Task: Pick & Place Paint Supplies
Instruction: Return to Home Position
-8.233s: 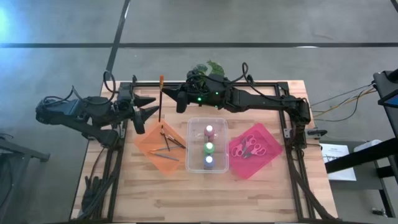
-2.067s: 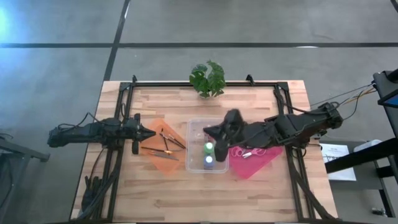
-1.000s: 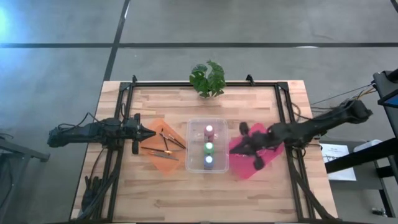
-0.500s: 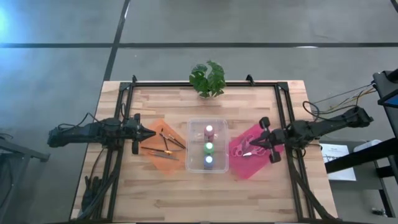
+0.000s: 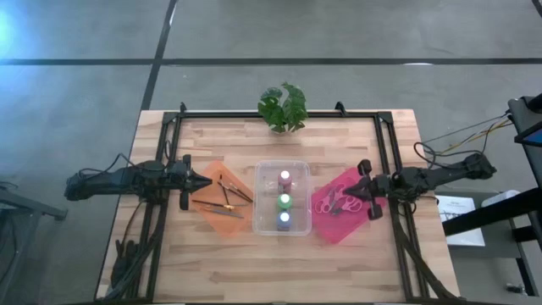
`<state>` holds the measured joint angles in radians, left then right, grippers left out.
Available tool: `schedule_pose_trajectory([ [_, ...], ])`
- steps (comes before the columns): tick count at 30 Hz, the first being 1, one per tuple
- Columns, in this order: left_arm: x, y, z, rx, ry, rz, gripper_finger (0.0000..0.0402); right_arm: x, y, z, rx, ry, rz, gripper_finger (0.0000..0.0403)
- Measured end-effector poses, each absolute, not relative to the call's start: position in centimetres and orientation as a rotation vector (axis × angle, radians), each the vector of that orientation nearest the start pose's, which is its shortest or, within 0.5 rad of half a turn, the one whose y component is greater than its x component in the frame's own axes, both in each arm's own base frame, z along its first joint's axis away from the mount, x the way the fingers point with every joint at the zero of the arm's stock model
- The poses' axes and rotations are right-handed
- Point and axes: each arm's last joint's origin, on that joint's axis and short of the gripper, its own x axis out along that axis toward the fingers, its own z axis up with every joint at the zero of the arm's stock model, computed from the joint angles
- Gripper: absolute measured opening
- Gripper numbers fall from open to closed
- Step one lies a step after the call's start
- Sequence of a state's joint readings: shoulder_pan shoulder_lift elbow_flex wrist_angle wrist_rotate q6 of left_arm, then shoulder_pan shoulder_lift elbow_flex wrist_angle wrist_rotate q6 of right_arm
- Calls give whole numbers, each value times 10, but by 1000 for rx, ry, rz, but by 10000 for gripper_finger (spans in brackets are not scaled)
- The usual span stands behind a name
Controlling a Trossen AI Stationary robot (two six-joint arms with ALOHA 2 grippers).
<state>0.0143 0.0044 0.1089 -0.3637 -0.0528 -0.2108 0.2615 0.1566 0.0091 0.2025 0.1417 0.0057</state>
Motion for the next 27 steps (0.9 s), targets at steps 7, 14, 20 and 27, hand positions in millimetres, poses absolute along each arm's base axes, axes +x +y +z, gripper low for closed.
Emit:
schedule_pose_trajectory([
  [7,87,3,165,-205,251,94,41,95,18,170,16,-44,19,8],
  [14,87,3,165,-204,253,94,41,95,16,172,28,-61,-35,8],
  [20,87,3,165,-204,257,94,41,95,17,172,324,-65,-23,8],
  [27,87,3,165,-204,257,94,41,95,17,171,478,-65,-18,8],
])
